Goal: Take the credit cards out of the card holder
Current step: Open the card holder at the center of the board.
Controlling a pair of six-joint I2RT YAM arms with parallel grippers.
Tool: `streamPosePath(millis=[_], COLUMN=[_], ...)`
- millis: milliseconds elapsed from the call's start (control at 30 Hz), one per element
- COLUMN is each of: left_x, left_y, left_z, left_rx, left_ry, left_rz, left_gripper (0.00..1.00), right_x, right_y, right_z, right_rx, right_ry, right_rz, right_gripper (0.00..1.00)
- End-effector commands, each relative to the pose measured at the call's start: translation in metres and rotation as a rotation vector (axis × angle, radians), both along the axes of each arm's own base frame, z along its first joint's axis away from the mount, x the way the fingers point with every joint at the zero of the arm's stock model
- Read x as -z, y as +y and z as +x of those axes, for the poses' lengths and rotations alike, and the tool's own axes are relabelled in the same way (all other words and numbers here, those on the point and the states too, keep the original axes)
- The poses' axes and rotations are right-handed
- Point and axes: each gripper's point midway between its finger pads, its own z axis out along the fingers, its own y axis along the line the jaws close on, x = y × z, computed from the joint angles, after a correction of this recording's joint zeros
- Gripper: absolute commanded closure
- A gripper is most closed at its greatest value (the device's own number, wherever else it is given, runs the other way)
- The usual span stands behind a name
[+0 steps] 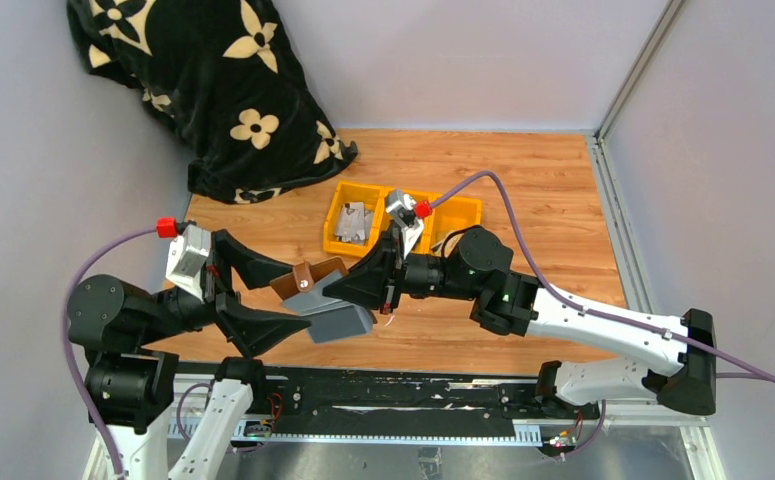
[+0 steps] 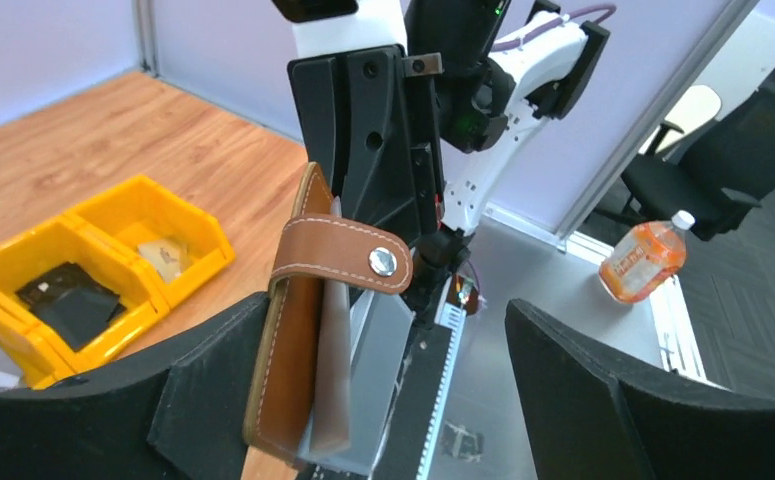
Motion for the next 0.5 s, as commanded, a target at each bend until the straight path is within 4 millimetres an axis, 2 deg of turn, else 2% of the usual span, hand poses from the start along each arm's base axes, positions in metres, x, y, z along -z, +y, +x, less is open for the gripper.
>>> streamPosePath(millis=[0, 200, 233, 267, 300, 333, 367, 400, 467], left_x=[0.010, 0.028, 0.031, 0.033, 0.035, 0.036, 0.037, 0.037, 0.039], left_y=[0.006, 0.008, 0.008, 0.008, 0.008, 0.008, 0.008, 0.008, 0.008], left_z=[0.012, 0.021, 0.021, 0.021, 0.022, 0.023, 0.024, 0.026, 0.028], left_rx=[-0.090, -0.101, -0.096, -0.096, -0.099, -0.100, -0.101, -0.102, -0.101], left_ry=[-0.073, -0.085, -0.081, -0.079, -0.077, -0.072, -0.064, -0.054, -0.041], left_rz=[0.043, 0.095, 0.096, 0.097, 0.099, 0.099, 0.099, 0.098, 0.098], left_gripper=[0.19, 0.39, 0.44, 0.52, 0.65, 0.70, 0.80, 0.85, 0.88], right_x=[-0.019, -0.017, -0.018, -0.018, -0.018, -0.020, -0.020, -0.021, -0.023], right_y=[0.004, 0.006, 0.005, 0.005, 0.005, 0.004, 0.004, 0.004, 0.004], right_z=[-0.001, -0.001, -0.001, -0.002, -0.002, -0.003, -0.004, -0.005, -0.007], right_rx=[-0.014, -0.017, -0.018, -0.019, -0.022, -0.026, -0.031, -0.036, -0.049], right_ry=[0.006, 0.012, 0.008, 0.006, 0.004, 0.002, 0.002, 0.001, 0.002], right_rz=[-0.023, -0.036, -0.033, -0.031, -0.031, -0.026, -0.024, -0.021, -0.014], right_gripper=[1.00, 1.00, 1.00, 1.00, 1.00, 1.00, 1.00, 1.00, 1.00])
